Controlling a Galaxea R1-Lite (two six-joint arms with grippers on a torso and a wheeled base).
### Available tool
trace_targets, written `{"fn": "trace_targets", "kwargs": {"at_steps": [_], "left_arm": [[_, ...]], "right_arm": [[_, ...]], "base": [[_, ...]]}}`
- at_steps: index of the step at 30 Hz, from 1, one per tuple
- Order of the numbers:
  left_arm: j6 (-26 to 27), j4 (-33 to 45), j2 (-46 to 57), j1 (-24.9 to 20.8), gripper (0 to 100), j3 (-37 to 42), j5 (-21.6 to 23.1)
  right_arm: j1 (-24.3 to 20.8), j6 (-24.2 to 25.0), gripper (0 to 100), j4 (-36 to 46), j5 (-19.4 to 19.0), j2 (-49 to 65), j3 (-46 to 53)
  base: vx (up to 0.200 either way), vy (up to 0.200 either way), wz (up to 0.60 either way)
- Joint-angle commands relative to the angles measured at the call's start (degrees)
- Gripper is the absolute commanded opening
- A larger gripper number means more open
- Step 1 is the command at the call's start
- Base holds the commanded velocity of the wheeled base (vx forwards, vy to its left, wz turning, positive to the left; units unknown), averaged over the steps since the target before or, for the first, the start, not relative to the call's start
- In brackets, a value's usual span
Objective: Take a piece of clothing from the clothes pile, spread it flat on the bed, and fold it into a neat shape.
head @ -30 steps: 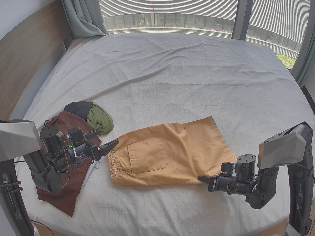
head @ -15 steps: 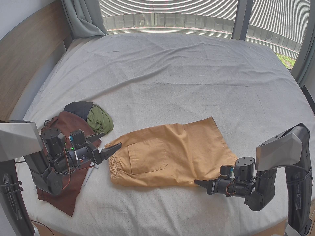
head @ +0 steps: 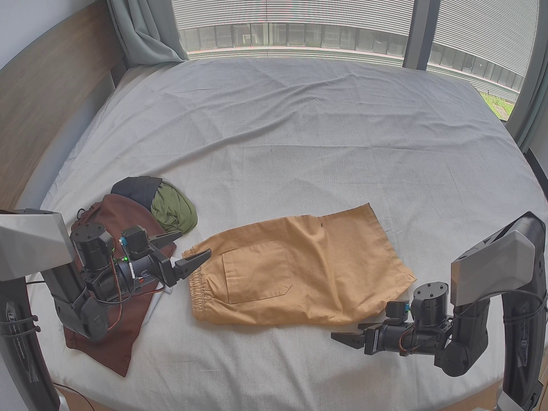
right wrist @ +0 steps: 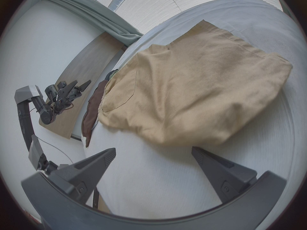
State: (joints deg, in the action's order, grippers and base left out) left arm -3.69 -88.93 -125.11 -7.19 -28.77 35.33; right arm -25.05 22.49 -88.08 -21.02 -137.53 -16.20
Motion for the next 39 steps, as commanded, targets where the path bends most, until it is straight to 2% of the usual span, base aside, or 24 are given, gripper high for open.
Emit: {"fn": "trace_targets", "kwargs": {"at_steps": [1,11,29,39], "left_arm": [[0.00,-0.01,-0.22,-0.01,100,0.21,0.18],[0.71,-0.01,0.04,-0.28,100,1.00,0.62],[0.79,-0.01,0.04,-0.19,100,1.26,0.79],[0.79,-0.10,-0.13,-0.28,100,1.52,0.88]], "right_arm": [[-1.67,0.01,100,-0.17,-0.34,2.71,2.58],[-5.09,0.18,100,-0.17,-2.54,8.60,4.16],[-4.30,0.36,100,-0.08,-4.03,13.78,-2.70],[-2.90,0.45,100,-0.17,-4.12,15.54,-3.31]], "base": [[0.000,0.000,0.00],[0.000,0.000,0.00],[0.000,0.000,0.00],[0.000,0.000,0.00]]}}
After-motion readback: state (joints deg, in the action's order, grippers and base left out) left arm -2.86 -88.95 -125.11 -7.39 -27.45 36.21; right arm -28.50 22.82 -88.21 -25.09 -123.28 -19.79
